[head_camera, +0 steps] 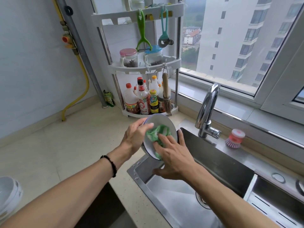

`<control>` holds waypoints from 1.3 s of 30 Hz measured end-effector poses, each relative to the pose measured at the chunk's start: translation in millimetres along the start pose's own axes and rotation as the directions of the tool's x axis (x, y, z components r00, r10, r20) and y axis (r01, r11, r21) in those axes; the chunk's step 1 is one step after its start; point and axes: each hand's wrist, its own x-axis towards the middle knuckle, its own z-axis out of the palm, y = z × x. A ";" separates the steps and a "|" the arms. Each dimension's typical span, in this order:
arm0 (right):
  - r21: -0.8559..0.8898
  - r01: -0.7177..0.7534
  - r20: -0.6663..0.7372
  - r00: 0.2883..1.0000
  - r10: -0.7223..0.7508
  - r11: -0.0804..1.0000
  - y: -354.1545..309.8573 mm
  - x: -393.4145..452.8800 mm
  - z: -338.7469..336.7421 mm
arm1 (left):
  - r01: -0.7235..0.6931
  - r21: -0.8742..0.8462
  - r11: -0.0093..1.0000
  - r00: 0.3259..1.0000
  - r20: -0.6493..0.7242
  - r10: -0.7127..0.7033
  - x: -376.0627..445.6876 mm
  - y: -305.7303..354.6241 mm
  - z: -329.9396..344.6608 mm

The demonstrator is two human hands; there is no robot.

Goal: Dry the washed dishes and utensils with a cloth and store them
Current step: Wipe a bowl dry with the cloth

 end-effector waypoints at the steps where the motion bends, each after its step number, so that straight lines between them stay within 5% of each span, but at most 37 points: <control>1: 0.065 -0.026 0.009 1.000 0.026 0.998 -3.9 4.6 -1.6 | 0.008 -0.012 1.000 1.000 -0.015 -0.008 -0.7 2.3 2.7; 7: 0.558 0.116 -0.013 0.991 -0.131 0.822 -27.6 3.5 -10.1 | 0.081 0.058 0.995 0.990 -0.124 -0.073 0.7 -0.3 -3.5; 10: 0.349 0.174 0.036 0.979 -0.199 0.921 -0.7 -2.9 -5.4 | 0.082 0.159 0.984 0.996 -0.052 -0.075 -0.4 -4.2 -12.7; 13: 0.104 0.107 0.119 0.986 -0.119 0.989 8.0 3.0 -0.4 | 0.087 0.164 0.983 0.996 -0.023 -0.084 0.1 -3.8 -9.3; 18: 0.570 0.115 -0.025 0.992 -0.123 0.814 -27.6 -5.1 9.2 | 0.094 0.221 0.971 0.992 -0.102 -0.072 3.6 -2.2 -7.2; 23: 0.251 0.149 -0.151 0.982 -0.113 0.956 -0.2 -4.9 29.9 | 0.317 0.252 0.914 0.930 0.107 -0.352 0.5 14.6 -17.5; 26: 0.265 0.110 -0.198 0.978 -0.057 0.958 -1.7 1.8 32.3 | 0.322 0.057 0.945 0.935 0.138 -0.327 -11.3 4.6 -6.2; 30: 0.466 0.024 -0.294 0.947 0.129 0.885 -28.7 12.8 17.9 | 0.263 -0.141 0.954 0.960 -0.056 -0.273 -18.2 -15.8 20.7; 33: 0.624 -0.003 -0.200 0.966 0.164 0.781 -44.7 5.4 11.0 | 0.144 -0.078 0.986 0.965 -0.208 -0.158 -12.4 -9.4 20.3; 35: 0.507 0.015 -0.163 0.984 0.079 0.862 -34.2 -9.7 15.8 | 0.118 0.046 0.992 0.976 -0.190 -0.107 -8.7 -5.4 9.4; 39: -0.023 0.108 -0.129 0.985 -0.110 0.994 10.5 -12.1 17.1 | 0.118 0.169 0.979 0.993 -0.038 -0.113 -11.1 -3.7 -4.7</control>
